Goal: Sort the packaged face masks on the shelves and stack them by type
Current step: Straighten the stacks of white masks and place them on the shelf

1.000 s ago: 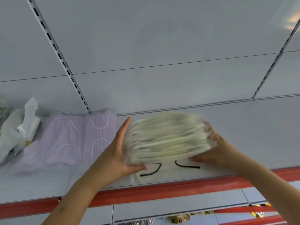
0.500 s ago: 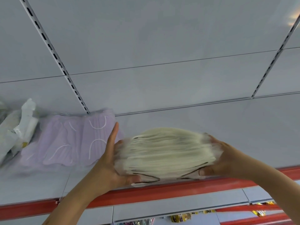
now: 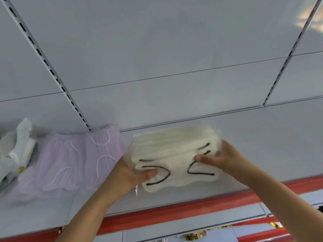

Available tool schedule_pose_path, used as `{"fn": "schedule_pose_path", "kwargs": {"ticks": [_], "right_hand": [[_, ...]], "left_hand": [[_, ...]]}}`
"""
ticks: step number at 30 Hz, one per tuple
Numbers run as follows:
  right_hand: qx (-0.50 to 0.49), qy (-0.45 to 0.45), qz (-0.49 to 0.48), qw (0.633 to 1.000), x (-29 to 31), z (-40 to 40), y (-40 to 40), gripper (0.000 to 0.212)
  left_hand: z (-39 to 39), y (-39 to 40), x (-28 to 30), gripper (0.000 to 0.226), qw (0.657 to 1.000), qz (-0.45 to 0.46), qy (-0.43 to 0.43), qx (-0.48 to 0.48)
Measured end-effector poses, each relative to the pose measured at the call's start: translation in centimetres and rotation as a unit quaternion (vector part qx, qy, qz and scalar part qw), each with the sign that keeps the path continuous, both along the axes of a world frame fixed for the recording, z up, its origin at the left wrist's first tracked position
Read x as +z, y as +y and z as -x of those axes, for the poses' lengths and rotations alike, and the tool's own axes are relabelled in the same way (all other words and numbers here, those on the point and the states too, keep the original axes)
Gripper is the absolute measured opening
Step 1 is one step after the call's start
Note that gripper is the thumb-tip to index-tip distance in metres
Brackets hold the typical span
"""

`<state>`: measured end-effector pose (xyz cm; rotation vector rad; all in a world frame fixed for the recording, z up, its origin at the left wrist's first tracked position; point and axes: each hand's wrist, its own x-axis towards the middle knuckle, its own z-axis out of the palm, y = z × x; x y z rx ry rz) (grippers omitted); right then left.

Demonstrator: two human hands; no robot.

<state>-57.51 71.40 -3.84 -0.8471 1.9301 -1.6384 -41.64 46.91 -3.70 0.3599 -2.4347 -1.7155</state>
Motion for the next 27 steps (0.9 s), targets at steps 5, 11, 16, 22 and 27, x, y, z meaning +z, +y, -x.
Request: {"fn": "schedule_pose_path", "kwargs": {"ticks": [5, 11, 16, 22, 27], "right_hand": [[-0.095, -0.088, 0.069, 0.989, 3.2, 0.3, 2.4, 0.035], [-0.299, -0.080, 0.045, 0.950, 4.8, 0.9, 11.9, 0.051], [-0.395, -0.095, 0.057, 0.912, 4.6, 1.4, 23.3, 0.046], [-0.461, -0.113, 0.091, 0.875, 2.3, 6.0, 39.5, 0.065], [-0.475, -0.090, 0.069, 0.873, 2.6, 12.7, 52.8, 0.069]], "left_hand": [[4.7, 1.2, 3.7, 0.051, 0.984, -0.154, 0.002, -0.095], [13.1, 9.5, 4.9, 0.038, 0.963, -0.185, -0.073, -0.181], [18.6, 21.2, 4.2, 0.054, 0.940, -0.202, -0.100, -0.257], [26.6, 37.8, 3.2, 0.056, 0.924, -0.192, -0.128, -0.305], [33.1, 52.0, 3.1, 0.040, 0.919, -0.212, -0.123, -0.309]]}}
